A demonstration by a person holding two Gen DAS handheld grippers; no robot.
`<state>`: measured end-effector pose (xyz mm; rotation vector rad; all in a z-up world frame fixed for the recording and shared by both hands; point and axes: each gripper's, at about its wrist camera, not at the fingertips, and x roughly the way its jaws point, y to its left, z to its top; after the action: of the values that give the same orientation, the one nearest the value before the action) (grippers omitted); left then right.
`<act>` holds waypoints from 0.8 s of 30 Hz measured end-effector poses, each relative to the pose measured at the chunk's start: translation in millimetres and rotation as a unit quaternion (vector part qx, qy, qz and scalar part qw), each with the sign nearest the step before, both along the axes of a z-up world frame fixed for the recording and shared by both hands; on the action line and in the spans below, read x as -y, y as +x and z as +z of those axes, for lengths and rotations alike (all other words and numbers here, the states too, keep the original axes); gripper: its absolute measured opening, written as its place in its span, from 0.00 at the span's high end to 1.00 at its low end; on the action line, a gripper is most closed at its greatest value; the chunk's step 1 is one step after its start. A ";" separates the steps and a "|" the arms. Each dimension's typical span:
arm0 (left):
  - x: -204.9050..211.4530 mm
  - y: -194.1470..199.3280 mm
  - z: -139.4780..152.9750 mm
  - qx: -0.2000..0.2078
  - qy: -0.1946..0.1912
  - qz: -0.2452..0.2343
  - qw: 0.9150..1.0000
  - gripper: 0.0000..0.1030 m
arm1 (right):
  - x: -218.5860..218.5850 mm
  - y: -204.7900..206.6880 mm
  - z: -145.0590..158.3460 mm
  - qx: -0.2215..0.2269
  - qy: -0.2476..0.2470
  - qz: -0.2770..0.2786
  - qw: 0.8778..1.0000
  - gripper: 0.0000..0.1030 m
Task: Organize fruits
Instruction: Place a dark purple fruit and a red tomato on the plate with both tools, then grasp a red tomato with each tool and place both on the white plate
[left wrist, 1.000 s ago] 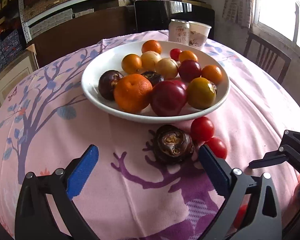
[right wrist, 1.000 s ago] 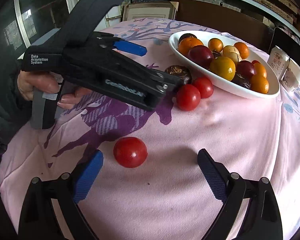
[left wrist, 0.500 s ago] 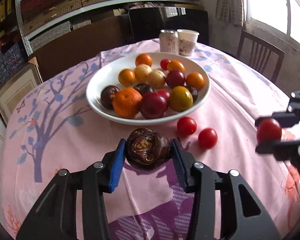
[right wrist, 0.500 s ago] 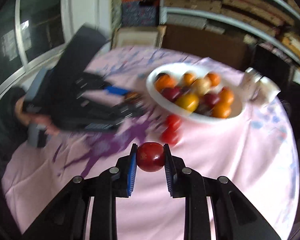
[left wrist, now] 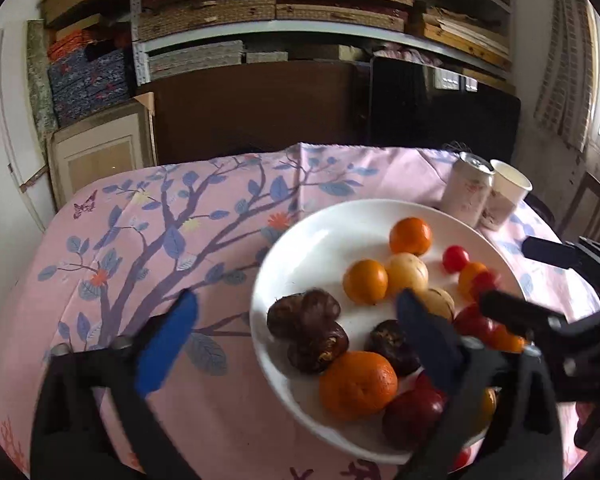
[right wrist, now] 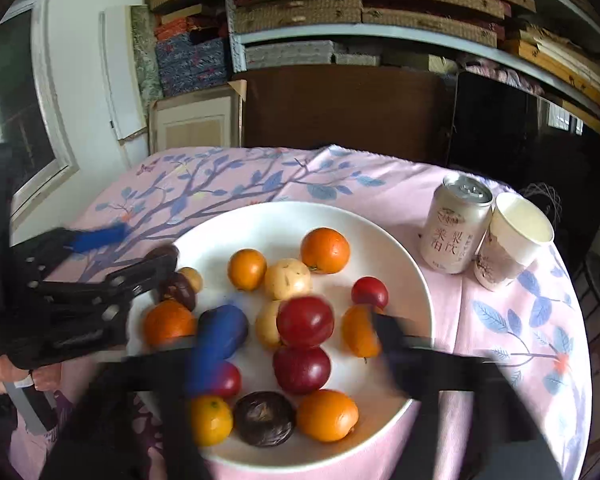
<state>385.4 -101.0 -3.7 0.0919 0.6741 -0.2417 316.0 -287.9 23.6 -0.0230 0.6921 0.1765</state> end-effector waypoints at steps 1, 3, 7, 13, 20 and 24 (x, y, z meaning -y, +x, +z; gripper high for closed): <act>-3.9 -7.6 2.5 0.010 -0.012 -0.001 1.000 0.05 | 3.9 -2.5 -1.5 0.011 0.004 -0.010 1.000 0.04; -7.7 -26.7 5.8 0.028 -0.004 -0.019 0.999 0.04 | 9.8 -7.7 -6.9 0.013 0.005 -0.021 1.000 0.04; -11.2 -76.3 2.4 0.026 0.024 -0.073 0.997 0.04 | 21.1 -50.1 -13.4 0.017 0.019 -0.016 1.000 0.03; -22.7 -138.1 -24.2 -0.016 0.070 -0.121 0.990 0.04 | 1.5 -115.7 -30.2 -0.025 -0.001 0.042 0.999 0.03; -33.1 -159.0 -37.7 -0.026 0.091 -0.121 0.988 0.04 | -59.3 -106.6 -73.6 -0.066 -0.076 0.080 0.992 0.70; -24.3 -153.2 -39.7 -0.032 0.083 -0.128 0.988 0.04 | -53.4 -111.8 -68.7 -0.088 -0.043 0.089 0.991 0.70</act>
<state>232.3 -76.8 -43.4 0.3333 0.7468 -0.4366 204.2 -234.5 -45.1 -0.1534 0.8730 0.3219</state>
